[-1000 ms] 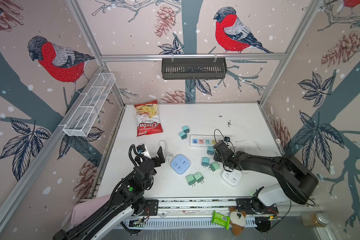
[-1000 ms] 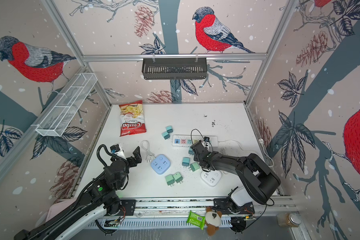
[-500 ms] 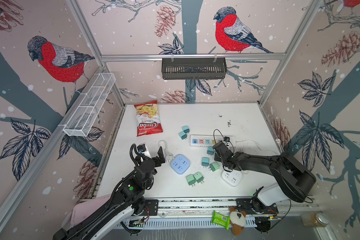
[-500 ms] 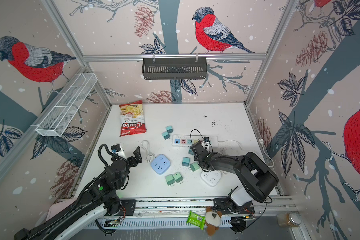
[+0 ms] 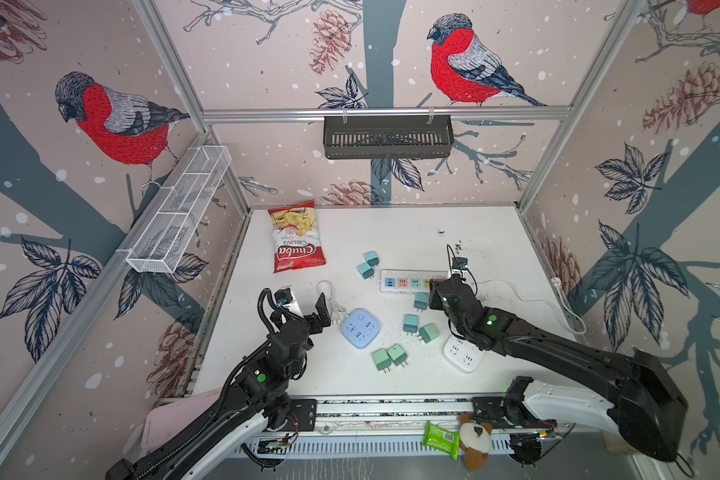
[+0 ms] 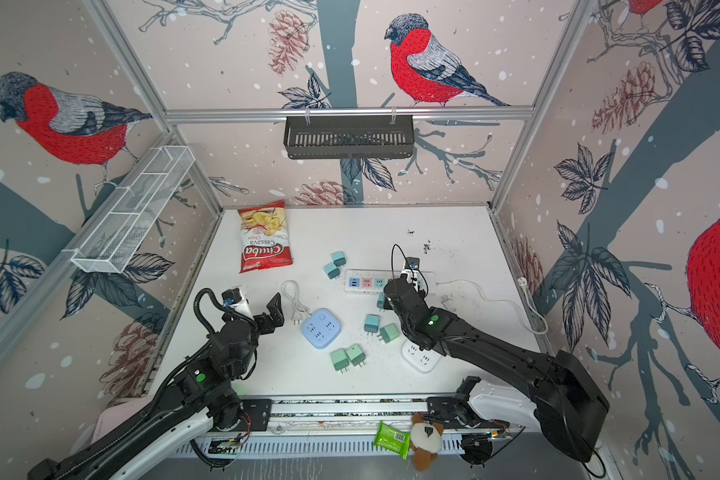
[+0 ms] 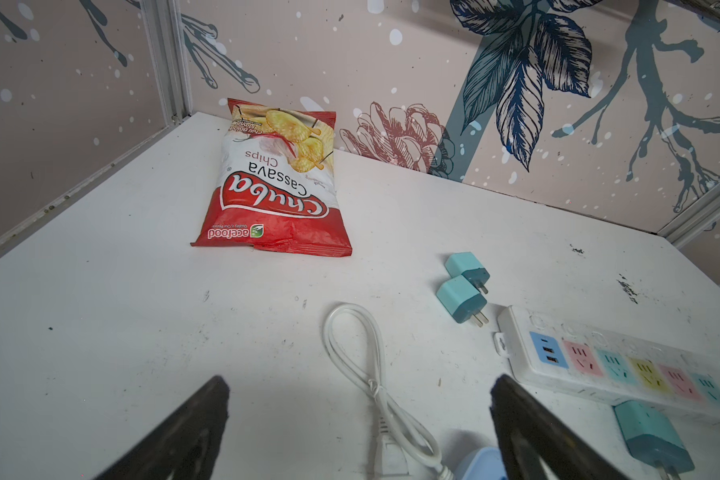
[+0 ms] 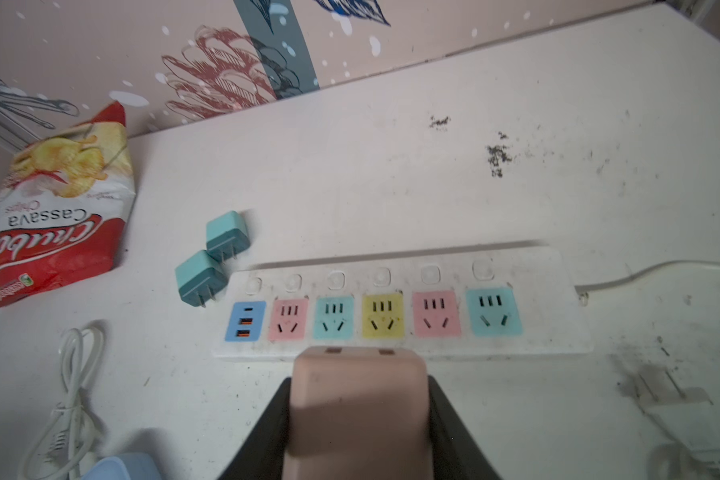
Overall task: Insert the plug
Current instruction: 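Lift the pink adapter with the right gripper toward the left gripper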
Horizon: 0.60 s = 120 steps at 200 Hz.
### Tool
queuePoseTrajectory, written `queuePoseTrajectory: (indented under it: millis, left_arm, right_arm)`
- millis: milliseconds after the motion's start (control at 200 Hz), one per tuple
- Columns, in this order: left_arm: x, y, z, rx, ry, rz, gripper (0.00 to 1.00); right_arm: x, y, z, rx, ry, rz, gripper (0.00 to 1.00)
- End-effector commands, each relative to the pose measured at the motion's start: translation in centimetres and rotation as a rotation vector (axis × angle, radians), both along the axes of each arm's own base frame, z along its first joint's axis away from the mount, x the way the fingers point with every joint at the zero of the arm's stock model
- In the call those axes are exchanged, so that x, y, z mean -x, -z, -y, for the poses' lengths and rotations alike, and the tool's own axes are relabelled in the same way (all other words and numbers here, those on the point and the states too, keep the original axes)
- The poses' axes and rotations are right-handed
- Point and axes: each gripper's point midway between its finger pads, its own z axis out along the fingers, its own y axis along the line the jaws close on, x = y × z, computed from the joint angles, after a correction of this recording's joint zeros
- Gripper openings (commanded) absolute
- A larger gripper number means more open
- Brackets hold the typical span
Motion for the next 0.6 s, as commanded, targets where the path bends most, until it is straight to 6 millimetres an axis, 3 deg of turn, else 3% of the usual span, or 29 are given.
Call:
queuePoseTrajectory:
  millis: [0, 165, 375, 595]
  left_arm:
    - [-0.1, -1.0, 0.4, 0.027, 0.015, 0.036, 0.98]
    - [0.4, -3.6, 3.2, 0.078, 0.187, 0.075, 0.98]
    - [2.9, -9.9, 7.6, 0.202, 0.497, 0.236, 0.98]
    - [4.0, -12.8, 11.2, 0.275, 0.690, 0.253, 0.98]
  right_arm:
    - [-0.2, -4.1, -0.5, 0.051, -0.039, 0.207, 0.05]
    - [1.6, -7.3, -2.3, 0.072, -0.163, 0.419, 0.04]
    - [4.9, -8.5, -4.4, 0.093, -0.357, 0.647, 0.03]
    - [7.3, -9.1, -6.7, 0.097, -0.493, 0.762, 0.02]
